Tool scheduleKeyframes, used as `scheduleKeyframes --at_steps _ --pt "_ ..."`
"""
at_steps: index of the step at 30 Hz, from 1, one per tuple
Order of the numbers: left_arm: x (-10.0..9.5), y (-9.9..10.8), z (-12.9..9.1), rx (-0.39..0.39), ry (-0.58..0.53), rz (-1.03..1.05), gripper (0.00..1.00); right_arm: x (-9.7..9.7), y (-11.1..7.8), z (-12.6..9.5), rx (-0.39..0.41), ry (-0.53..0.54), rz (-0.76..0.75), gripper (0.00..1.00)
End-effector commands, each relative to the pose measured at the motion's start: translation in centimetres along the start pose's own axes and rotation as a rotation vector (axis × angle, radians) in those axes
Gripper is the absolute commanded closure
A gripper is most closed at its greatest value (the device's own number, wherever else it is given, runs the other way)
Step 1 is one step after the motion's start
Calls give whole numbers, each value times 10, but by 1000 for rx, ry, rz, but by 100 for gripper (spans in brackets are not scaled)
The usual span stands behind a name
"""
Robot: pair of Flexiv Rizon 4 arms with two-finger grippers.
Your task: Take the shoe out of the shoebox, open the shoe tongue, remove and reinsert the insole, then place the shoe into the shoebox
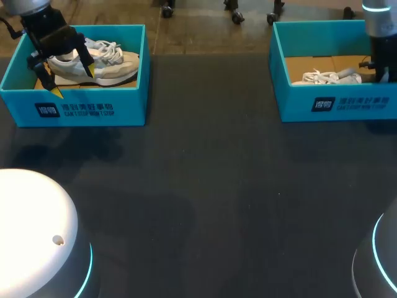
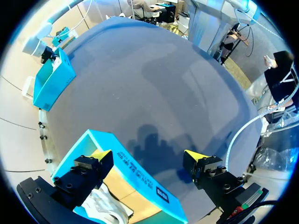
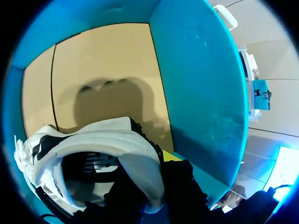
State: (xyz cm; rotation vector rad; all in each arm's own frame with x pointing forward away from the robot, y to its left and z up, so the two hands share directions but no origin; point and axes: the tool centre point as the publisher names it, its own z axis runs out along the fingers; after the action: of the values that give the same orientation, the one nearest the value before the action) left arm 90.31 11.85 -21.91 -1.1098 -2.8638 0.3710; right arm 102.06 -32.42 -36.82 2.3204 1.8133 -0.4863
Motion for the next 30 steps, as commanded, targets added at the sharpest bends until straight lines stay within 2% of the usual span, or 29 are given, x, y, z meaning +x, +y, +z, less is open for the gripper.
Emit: scheduleKeyframes --at_steps 1,8,14,19,30 --pt "1 0 0 -2 1 0 0 3 9 -1 17 21 23 100" --pt "1 0 0 -2 1 0 0 0 10 -5 26 70 55 100" --pt "1 0 0 -2 1 0 0 -3 12 -7 38 68 74 100" --pt "1 0 0 -2 1 0 0 -1 15 -10 8 58 62 100" --pt "1 0 0 -2 1 0 0 4 1 7 13 57 21 100"
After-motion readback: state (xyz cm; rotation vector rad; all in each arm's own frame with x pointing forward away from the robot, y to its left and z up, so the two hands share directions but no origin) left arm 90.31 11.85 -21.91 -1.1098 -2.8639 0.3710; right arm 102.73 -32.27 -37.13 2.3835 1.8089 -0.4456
